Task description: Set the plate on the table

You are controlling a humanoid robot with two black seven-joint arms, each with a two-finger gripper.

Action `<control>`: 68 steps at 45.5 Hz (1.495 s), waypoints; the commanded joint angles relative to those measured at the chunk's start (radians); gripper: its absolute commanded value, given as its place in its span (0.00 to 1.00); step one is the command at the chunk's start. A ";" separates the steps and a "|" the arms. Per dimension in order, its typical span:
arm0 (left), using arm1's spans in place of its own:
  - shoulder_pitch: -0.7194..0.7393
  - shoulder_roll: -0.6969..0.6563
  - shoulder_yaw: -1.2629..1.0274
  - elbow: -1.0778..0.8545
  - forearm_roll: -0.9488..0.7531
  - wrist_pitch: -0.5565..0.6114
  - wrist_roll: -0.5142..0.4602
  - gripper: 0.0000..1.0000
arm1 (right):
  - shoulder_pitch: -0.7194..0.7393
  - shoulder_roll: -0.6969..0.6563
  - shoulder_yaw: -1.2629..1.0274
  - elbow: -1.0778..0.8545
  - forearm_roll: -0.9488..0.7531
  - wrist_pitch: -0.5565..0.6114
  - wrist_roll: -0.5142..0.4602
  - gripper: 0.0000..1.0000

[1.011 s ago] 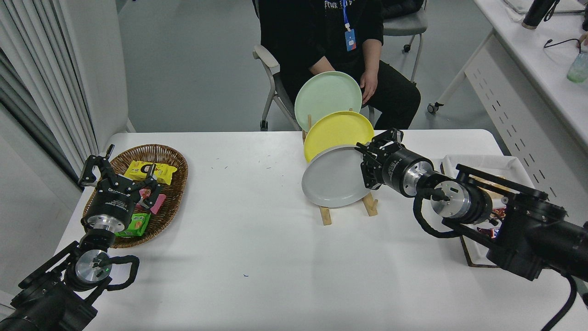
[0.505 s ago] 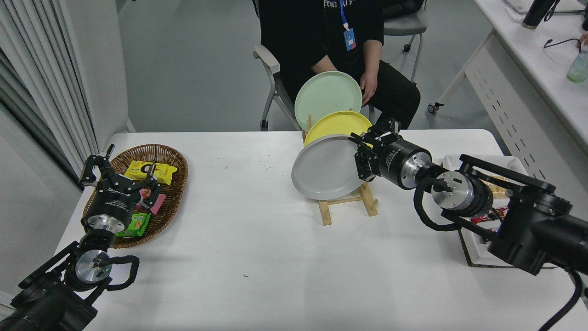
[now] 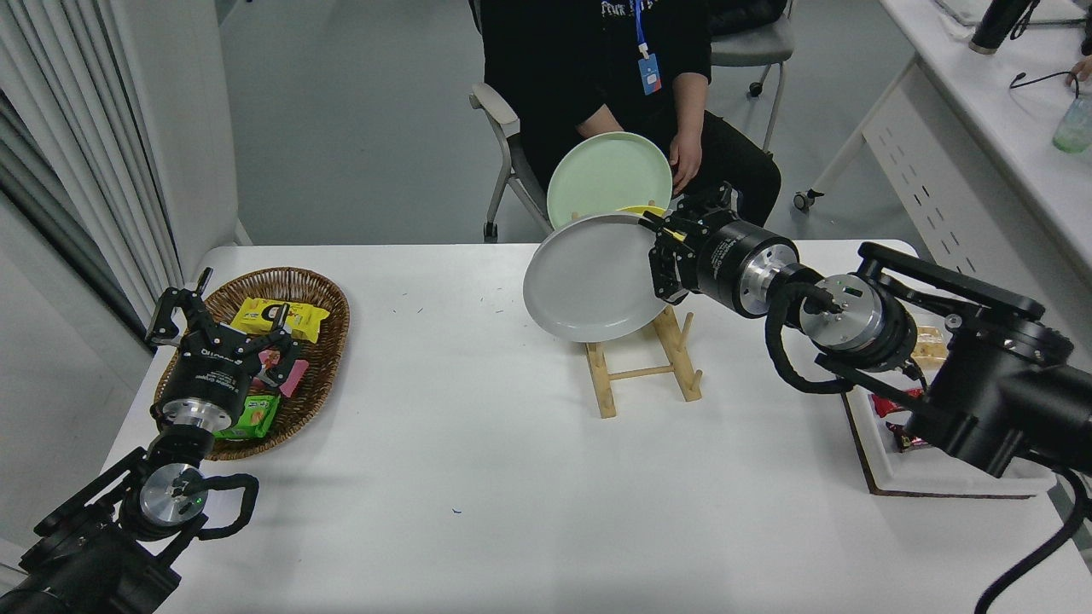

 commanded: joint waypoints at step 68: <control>-0.001 0.000 0.000 0.000 0.000 0.000 0.000 0.98 | 0.295 0.162 -0.131 -0.016 0.461 -0.268 -0.003 0.00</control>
